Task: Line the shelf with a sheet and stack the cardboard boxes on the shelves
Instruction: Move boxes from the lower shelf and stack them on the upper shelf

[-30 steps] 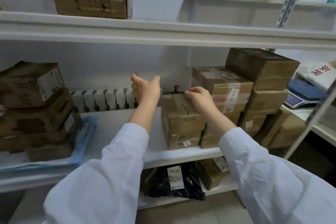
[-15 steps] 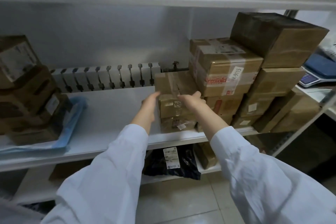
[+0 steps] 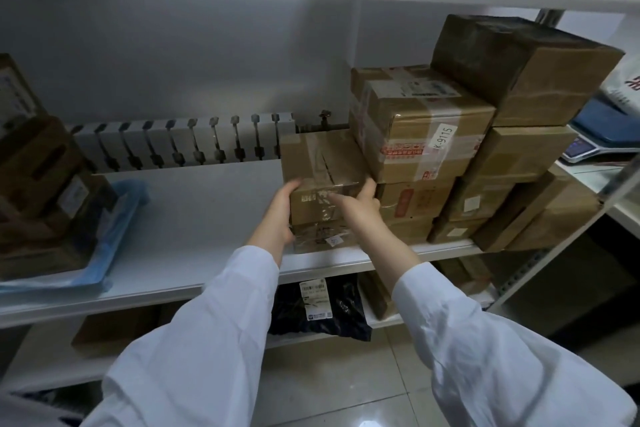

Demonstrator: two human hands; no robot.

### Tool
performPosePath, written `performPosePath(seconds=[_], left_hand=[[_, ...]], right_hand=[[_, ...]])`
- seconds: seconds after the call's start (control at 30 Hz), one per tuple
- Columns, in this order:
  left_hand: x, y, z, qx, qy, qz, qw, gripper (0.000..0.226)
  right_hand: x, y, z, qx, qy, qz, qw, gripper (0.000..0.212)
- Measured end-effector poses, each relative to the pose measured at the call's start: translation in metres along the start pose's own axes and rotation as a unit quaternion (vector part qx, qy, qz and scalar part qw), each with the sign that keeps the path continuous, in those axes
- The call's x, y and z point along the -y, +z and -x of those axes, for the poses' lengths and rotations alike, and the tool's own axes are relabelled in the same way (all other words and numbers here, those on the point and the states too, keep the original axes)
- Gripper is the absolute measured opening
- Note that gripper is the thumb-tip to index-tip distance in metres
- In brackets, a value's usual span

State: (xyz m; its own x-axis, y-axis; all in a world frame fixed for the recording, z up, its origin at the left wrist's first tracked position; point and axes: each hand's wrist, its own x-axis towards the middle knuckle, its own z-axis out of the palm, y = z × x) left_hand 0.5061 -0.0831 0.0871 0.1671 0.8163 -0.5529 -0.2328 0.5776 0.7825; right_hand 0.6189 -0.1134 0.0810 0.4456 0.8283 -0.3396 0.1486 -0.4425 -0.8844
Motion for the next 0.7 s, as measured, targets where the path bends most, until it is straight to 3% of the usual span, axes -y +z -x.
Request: performPosePath(seconds=[0.2,0.33,0.57,0.7], left_hand=[[0.004,-0.011,-0.017,-0.029,0.041,0.019,0.999,0.023],[0.004,-0.023,-0.024,-0.062,0.062,0.088,0.992,0.045],[0.002,-0.04,-0.032,-0.074,0.093,0.162,0.98,0.028],[-0.001,-0.039,-0.036,-0.042,0.086,0.184,0.978,0.022]], right_hand=[[-0.006,-0.005,-0.003,-0.016,-0.054,0.026,0.998,0.067],[-0.006,-0.004,-0.007,-0.005,-0.061,-0.055,0.997,0.058],[-0.014,0.009,-0.029,-0.001,0.08,0.058,0.995,0.057],[-0.014,0.013,-0.038,-0.014,0.1,0.061,0.993,0.06]])
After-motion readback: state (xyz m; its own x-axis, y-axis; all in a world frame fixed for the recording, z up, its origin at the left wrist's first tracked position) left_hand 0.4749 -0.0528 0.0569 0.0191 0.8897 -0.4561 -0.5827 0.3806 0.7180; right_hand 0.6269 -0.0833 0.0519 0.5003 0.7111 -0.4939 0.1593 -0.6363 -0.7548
